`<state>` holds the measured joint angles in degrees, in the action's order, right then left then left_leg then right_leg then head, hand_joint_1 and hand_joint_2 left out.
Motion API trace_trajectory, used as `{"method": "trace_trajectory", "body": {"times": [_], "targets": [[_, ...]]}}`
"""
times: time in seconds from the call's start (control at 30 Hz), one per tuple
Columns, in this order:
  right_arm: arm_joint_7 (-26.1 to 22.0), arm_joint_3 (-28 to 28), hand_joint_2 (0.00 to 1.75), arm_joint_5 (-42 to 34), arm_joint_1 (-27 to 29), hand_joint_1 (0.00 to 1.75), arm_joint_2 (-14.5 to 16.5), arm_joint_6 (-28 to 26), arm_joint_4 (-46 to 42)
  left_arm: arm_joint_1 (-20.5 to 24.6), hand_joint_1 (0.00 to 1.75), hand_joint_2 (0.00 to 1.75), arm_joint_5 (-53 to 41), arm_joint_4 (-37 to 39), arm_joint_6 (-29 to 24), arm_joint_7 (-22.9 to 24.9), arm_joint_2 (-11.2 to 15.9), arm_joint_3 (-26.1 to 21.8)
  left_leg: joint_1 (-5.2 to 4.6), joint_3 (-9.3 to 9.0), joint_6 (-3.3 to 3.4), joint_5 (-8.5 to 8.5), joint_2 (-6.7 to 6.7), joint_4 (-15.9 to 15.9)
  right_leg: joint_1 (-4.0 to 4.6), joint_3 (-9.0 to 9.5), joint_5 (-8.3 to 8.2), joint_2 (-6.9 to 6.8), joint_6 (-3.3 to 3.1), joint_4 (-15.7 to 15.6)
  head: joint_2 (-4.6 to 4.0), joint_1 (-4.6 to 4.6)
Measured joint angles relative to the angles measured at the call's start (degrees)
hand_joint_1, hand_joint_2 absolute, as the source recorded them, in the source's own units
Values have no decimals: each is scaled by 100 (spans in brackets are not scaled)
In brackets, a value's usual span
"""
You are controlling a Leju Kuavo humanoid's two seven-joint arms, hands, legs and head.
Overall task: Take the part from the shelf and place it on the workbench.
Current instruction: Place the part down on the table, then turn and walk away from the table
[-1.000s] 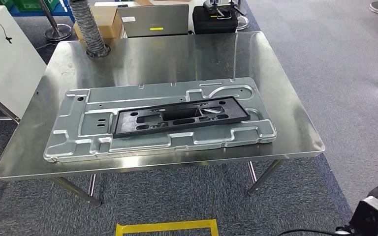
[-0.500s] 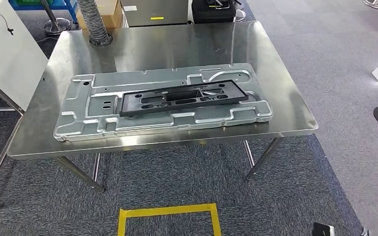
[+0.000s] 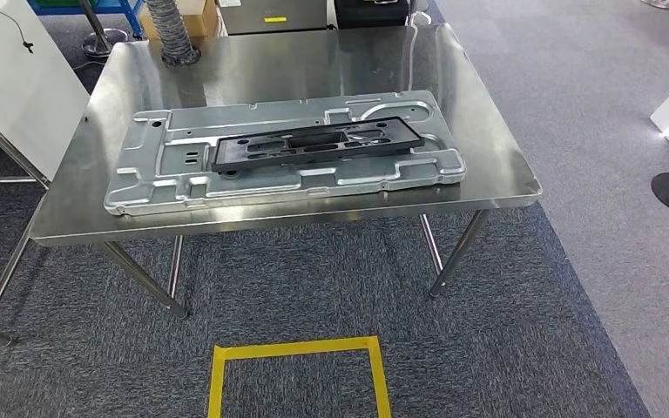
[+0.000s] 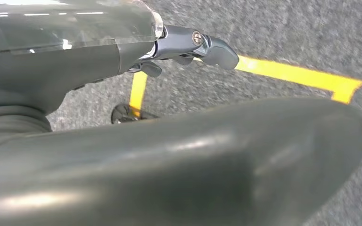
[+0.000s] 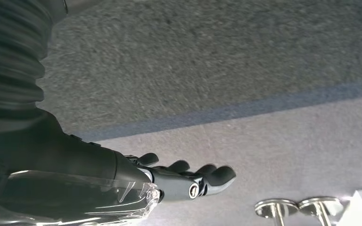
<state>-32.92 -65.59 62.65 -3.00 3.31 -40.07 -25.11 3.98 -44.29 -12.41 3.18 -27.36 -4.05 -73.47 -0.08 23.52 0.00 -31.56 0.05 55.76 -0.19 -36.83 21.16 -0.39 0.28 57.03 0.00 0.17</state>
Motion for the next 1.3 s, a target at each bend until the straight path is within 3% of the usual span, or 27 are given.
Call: {"method": "trace_trajectory", "body": {"times": [0.07,0.17,0.23,0.3,0.37,0.4,0.43,0.47,0.53,0.57,0.63,0.67,0.7,0.77,0.8,0.83,0.87,0.93,1.0,1.07,1.1,1.17,1.2,1.23,1.3], "targets": [[138,-20,175,174,-9,0,-6,1,75,7,0,0,-11,0,1,2,-2,1,-20,1,68,-13,1,-70,-8,-6,-79,-4,45,-13,1,-11],[197,-25,175,247,-13,0,-9,1,107,9,0,0,-15,0,1,3,-3,1,-27,13,91,0,4,-63,-13,-9,-107,-3,61,-23,2,-26],[432,-23,175,469,-11,0,-11,4,213,5,0,0,-45,1,1,1,-10,3,-16,59,141,75,23,-80,-15,-30,-118,7,96,-27,1,-30],[931,10,175,908,-9,0,13,4,521,12,0,0,-107,2,1,-8,-19,17,-9,318,227,316,52,-84,-38,-239,576,21,183,749,0,-4],[1279,57,175,1165,-10,0,51,1,785,25,0,0,-166,2,1,-16,-20,36,-16,643,257,551,68,-46,-62,-366,1190,26,244,1682,0,25],[1355,69,175,1181,-12,0,63,2,843,27,0,0,-197,2,4,-15,-18,45,-18,749,245,613,71,-17,-63,-246,1078,26,242,1717,0,26],[1457,78,175,1196,-17,0,73,4,900,30,0,0,-229,2,8,-14,-15,57,-19,854,230,670,72,19,-64,-17,921,26,229,1536,0,27],[1568,84,175,1211,-27,0,86,6,953,35,0,0,-268,2,14,-10,-8,73,-19,946,213,722,71,60,-62,312,815,27,206,1164,0,27],[1795,94,175,1252,-63,0,129,9,1043,46,0,0,-344,2,25,7,16,117,-31,1082,159,812,67,138,-35,967,871,29,138,263,0,23],[1880,103,175,1278,-80,0,163,10,1078,53,0,0,-383,2,31,21,37,145,-32,1117,123,858,69,158,-14,1150,948,31,100,-31,0,22],[1981,130,175,1332,-94,0,230,19,1139,66,0,0,-437,2,46,58,74,192,-25,1155,48,960,74,158,11,1183,962,25,15,-198,1,20],[2002,146,175,1355,-95,0,262,33,1170,69,0,0,-458,2,58,81,94,205,-12,1183,11,941,67,180,9,1131,903,10,-32,-203,1,24],[2009,161,175,1369,-97,0,284,53,1194,69,0,0,-470,2,67,102,106,216,-2,1230,-23,814,57,268,1,1067,834,-4,-83,-209,1,16],[1989,190,175,1379,-104,0,315,97,1230,65,0,0,-486,2,78,150,121,234,23,1377,-78,259,40,752,-7,898,681,-25,-154,-215,0,-8],[1969,201,175,1380,-104,0,318,118,1238,66,0,0,-491,2,79,177,121,244,31,1454,-96,-39,39,1101,-1,804,610,-25,-169,-208,0,-20],[1943,211,175,1381,-104,0,320,143,1246,68,0,0,-494,2,78,209,120,251,37,1507,-110,-235,39,1462,6,695,534,-26,-172,-195,0,-25],[1917,220,175,1381,-104,0,320,168,1254,70,0,0,-497,2,75,240,119,255,39,1511,-118,-296,39,1733,11,581,460,-27,-169,-176,0,-23],[1888,232,175,1381,-105,0,320,197,1266,70,0,0,-496,2,61,289,117,258,39,1281,-115,-61,40,1791,16,346,327,-28,-152,-116,0,-24],[1875,243,175,1388,-110,0,320,209,1277,80,0,0,-496,2,39,320,117,267,38,712,-86,171,37,1141,17,150,220,-27,-119,-37,0,-26],[1857,262,175,1401,-118,0,320,241,1287,111,0,0,-499,2,20,351,115,287,18,134,-21,54,32,279,28,31,116,-28,-65,26,1,-20],[1848,271,175,1407,-123,0,320,260,1292,125,0,0,-502,2,15,365,113,297,3,-11,21,-38,30,15,30,4,60,-31,-34,38,1,-21],[1839,278,175,1411,-123,0,319,284,1299,125,0,0,-507,4,9,386,96,304,-8,4,107,-28,40,-94,20,-20,-38,-33,34,26,1,-27],[1835,279,175,1411,-120,0,317,289,1302,117,0,0,-507,6,8,395,83,305,-3,53,150,34,53,-94,8,-49,15,-22,71,62,1,-33],[1825,280,175,1411,-113,0,314,295,1304,112,0,0,-507,8,8,403,71,307,6,114,196,105,66,-96,-4,-97,175,-9,109,171,1,-23],[1786,282,175,1402,-101,0,311,315,1313,112,0,0,-506,11,7,410,52,310,9,281,254,256,83,-95,-24,-264,769,12,176,731,0,4]]}}
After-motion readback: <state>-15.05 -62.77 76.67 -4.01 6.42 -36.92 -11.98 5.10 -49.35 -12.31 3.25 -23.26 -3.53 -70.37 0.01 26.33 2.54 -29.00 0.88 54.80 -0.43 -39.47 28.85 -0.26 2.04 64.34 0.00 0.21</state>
